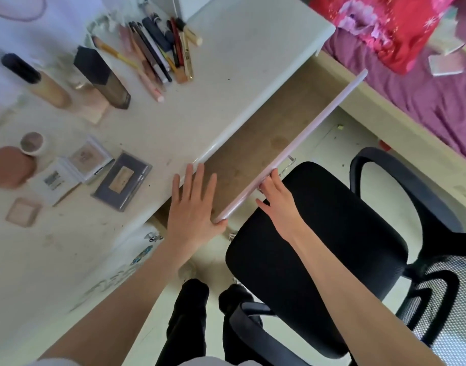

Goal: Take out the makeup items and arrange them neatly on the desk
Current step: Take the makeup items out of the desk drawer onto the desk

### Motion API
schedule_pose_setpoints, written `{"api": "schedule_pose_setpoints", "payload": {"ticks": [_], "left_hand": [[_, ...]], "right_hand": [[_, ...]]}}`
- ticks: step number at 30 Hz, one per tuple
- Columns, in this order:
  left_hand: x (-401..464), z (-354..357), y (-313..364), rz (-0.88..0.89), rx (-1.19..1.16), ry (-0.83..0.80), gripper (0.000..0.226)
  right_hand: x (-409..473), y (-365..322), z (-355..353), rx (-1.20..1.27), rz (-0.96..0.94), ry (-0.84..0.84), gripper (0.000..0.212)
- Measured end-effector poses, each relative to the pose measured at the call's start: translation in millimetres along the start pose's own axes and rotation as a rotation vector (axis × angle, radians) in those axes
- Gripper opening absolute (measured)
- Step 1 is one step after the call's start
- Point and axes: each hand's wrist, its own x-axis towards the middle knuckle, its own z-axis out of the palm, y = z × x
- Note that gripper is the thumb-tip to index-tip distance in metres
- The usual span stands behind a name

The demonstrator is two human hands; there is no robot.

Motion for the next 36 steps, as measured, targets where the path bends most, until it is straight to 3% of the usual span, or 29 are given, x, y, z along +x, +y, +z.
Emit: {"api": "schedule_pose_setpoints", "payload": {"ticks": [5,8,12,19,22,28,30,32,36], "left_hand": [[16.8,3.8,-19.1,-0.109,0.037,-0.083,0.099],[28.3,-1.6,-33.4,-0.154,0.030,-0.111,0.093],[40.0,-12.1,-51.7,-0.087,-0.004,-0.023,0.075],[41.9,-3.9,-49.1,-0.141,-0.037,0.025,0.076],[43.2,-6.5,-47.5,-0.162,-0.091,-0.061,0.074],[55.0,-29.9,-68.8,-0.059,-0.283,-0.281,0.066],[51.8,-48.3,-81.4,-0.034,-0.375,-0.335,0.065],[38.5,-68.4,-94.7,-0.036,-0.328,-0.198,0.062],[-3.1,-111.7,-132.3,-0.127,-0.309,0.044,0.061]], "right_hand": [[25.8,-19.5,17.0,0.014,0.017,-0.027,0.035],[43.3,-27.8,33.2,0.042,0.033,-0.063,0.046],[59.4,-37.1,60.4,0.067,0.036,-0.098,0.049],[63.8,-37.3,65.8,0.008,0.034,-0.045,0.051],[60.4,-39.5,64.9,-0.050,0.022,-0.057,0.051],[38.2,-64.3,76.4,-0.558,-0.059,-0.010,0.022],[25.1,-74.8,86.1,-0.678,-0.137,0.001,0.031],[4.5,-86.1,99.8,-0.788,-0.219,0.006,0.048],[-42.2,-110.5,136.6,-1.048,-0.464,-0.050,0.054]]}}
